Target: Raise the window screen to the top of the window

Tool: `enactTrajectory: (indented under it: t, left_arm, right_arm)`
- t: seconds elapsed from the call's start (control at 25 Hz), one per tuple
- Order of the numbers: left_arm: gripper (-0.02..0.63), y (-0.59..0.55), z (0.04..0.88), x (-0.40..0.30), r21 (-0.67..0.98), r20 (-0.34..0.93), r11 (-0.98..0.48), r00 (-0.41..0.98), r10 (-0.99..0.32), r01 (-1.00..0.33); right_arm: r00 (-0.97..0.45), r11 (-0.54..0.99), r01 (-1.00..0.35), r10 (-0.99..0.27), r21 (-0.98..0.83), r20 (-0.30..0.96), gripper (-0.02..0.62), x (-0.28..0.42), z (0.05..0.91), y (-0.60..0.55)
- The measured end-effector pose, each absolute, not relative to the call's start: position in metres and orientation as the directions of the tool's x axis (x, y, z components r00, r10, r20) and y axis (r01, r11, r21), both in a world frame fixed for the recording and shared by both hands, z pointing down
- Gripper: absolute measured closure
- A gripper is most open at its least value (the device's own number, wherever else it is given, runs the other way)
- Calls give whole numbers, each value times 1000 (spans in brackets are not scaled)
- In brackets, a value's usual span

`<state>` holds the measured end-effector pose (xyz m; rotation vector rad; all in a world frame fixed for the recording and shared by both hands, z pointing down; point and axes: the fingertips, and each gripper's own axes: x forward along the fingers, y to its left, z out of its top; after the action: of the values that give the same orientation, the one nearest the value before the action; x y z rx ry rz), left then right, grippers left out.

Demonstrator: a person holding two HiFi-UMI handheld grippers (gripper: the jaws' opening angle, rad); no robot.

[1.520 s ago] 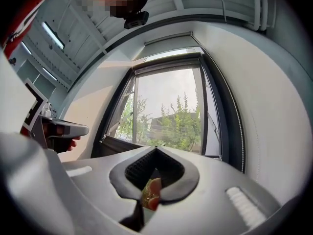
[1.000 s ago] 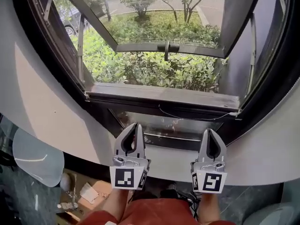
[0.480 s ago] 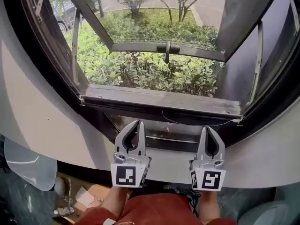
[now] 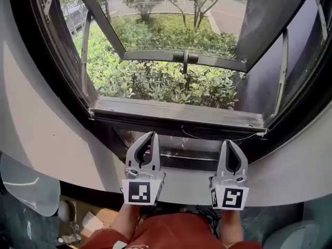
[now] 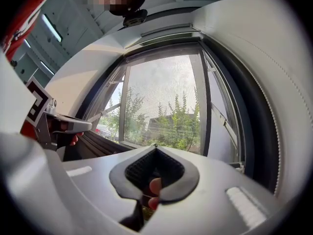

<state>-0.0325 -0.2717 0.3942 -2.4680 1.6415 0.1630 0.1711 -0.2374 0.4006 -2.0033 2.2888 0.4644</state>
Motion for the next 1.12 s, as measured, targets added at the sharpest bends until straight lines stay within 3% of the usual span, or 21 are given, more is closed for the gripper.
enactTrajectory:
  t: [0.24,0.32,0.4,0.64,0.84,1.12]
  left_arm:
    - [592,-277,401,-27,-205,-118,-404,432,-894,-892]
    - [566,-280,406,-23,-302,-78,-413,454,-888,-859]
    - [544,-283,411,-20,-414,-53,-409,470,-881,-814]
    - [472,-302,441,-18,-728,105,-401,487,-867,-556]
    - [434,-321,467,-30,-899,209,-332,386,-898,-286]
    - [430,-332,472,-34,-942,222,-296,367,-903,-159]
  right_arm:
    - [-199,147,-952,-963,268,-180,583,160,408,-247]
    - [-236,179,-923,-962,341,-134,521,151,412,-253]
    - [-262,199,-880,-961,432,-92,518,143,416,-257]
    - [-306,262,-642,-949,721,73,440,125,441,-271]
    - [-218,289,-368,-951,884,220,397,136,472,-288]
    - [-192,288,-311,-952,906,237,391,145,476,-296]
